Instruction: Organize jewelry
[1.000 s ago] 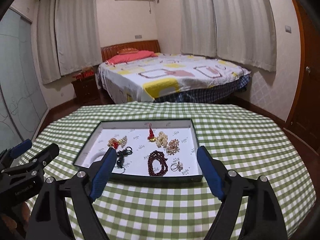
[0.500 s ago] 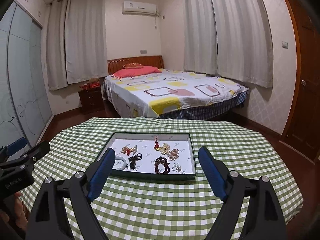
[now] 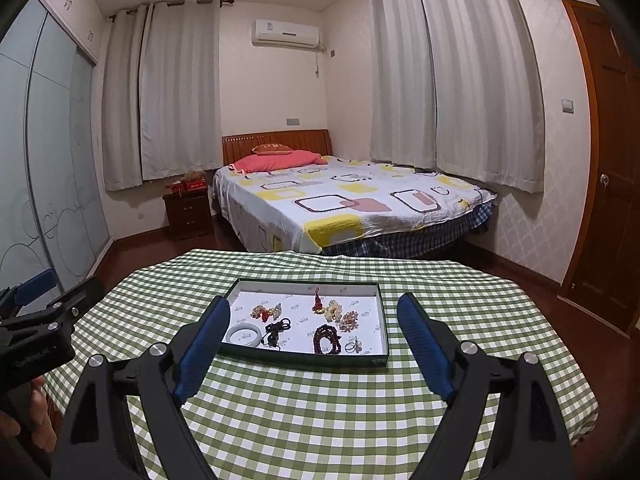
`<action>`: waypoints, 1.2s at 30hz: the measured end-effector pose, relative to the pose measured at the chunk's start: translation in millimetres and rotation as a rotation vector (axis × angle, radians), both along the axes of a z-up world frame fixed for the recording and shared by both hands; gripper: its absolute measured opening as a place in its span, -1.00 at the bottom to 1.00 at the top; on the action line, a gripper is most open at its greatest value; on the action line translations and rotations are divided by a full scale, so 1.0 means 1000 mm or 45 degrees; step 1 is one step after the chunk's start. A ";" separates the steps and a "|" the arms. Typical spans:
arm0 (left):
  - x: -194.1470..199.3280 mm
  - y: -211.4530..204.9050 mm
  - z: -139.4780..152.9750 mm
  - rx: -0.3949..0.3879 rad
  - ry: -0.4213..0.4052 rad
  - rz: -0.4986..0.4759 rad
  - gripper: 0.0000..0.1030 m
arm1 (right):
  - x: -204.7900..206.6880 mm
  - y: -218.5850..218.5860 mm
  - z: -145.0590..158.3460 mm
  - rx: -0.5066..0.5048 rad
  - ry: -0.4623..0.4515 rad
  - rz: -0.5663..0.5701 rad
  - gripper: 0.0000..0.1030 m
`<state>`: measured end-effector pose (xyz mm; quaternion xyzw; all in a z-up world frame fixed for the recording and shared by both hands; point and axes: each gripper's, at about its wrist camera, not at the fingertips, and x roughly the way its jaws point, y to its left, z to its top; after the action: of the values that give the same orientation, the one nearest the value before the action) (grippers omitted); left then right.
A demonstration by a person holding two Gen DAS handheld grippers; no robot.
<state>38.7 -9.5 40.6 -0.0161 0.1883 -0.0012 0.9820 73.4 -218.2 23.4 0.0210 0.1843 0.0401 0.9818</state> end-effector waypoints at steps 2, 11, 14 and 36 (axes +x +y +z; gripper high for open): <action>0.000 0.000 0.000 0.000 0.000 -0.002 0.91 | -0.002 -0.001 0.001 0.000 -0.005 -0.002 0.61; -0.003 0.001 -0.001 -0.003 0.002 -0.003 0.91 | -0.004 -0.001 0.001 0.003 -0.012 -0.004 0.61; -0.004 0.001 0.000 0.000 0.003 -0.005 0.91 | -0.005 0.001 0.002 0.001 -0.014 -0.004 0.61; 0.000 0.005 0.000 -0.008 0.013 0.003 0.91 | -0.006 0.002 0.002 0.002 -0.016 -0.004 0.61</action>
<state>38.5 -4.1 40.6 -0.0194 0.1935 -0.0004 0.9809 67.2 -215.8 25.5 0.0219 0.1781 0.0389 0.9830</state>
